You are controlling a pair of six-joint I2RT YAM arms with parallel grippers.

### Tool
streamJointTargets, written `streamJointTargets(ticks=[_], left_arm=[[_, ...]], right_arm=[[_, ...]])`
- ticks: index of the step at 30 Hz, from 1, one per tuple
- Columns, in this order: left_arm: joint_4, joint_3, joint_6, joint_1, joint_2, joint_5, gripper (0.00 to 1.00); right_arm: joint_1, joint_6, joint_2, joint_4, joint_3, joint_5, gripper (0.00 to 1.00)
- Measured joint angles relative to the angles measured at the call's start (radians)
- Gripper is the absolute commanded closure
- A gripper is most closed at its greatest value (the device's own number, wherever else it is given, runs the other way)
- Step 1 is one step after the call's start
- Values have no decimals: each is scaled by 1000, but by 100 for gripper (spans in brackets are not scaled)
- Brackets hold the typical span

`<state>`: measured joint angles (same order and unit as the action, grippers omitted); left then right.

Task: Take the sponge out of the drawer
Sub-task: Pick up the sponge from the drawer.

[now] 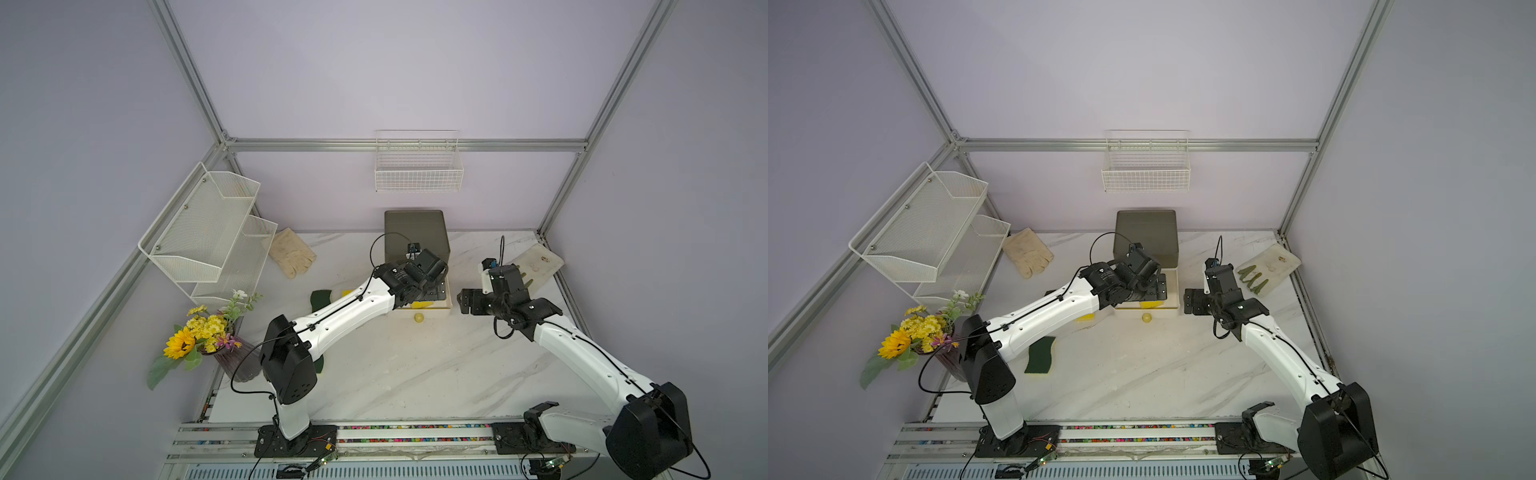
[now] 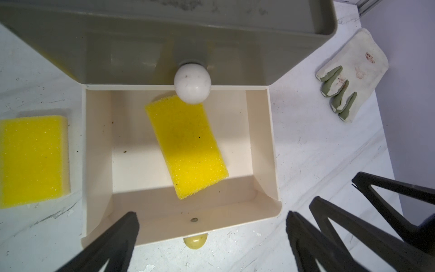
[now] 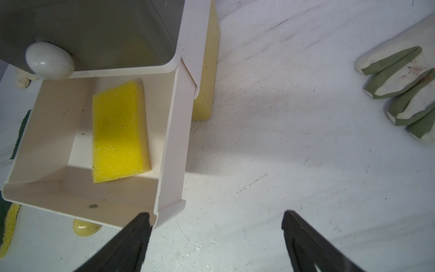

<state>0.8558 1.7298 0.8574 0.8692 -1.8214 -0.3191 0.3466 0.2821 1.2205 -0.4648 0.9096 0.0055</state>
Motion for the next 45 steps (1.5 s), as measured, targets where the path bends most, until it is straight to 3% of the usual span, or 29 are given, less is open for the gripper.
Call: streamJointTargets(ticks=[21, 45], left_arm=[[85, 108, 153, 8, -180, -68, 0], [115, 174, 172, -39, -300, -75, 0]], right_arm=[[-33, 2, -31, 0, -28, 47, 8], [-70, 8, -84, 1, -45, 54, 8]])
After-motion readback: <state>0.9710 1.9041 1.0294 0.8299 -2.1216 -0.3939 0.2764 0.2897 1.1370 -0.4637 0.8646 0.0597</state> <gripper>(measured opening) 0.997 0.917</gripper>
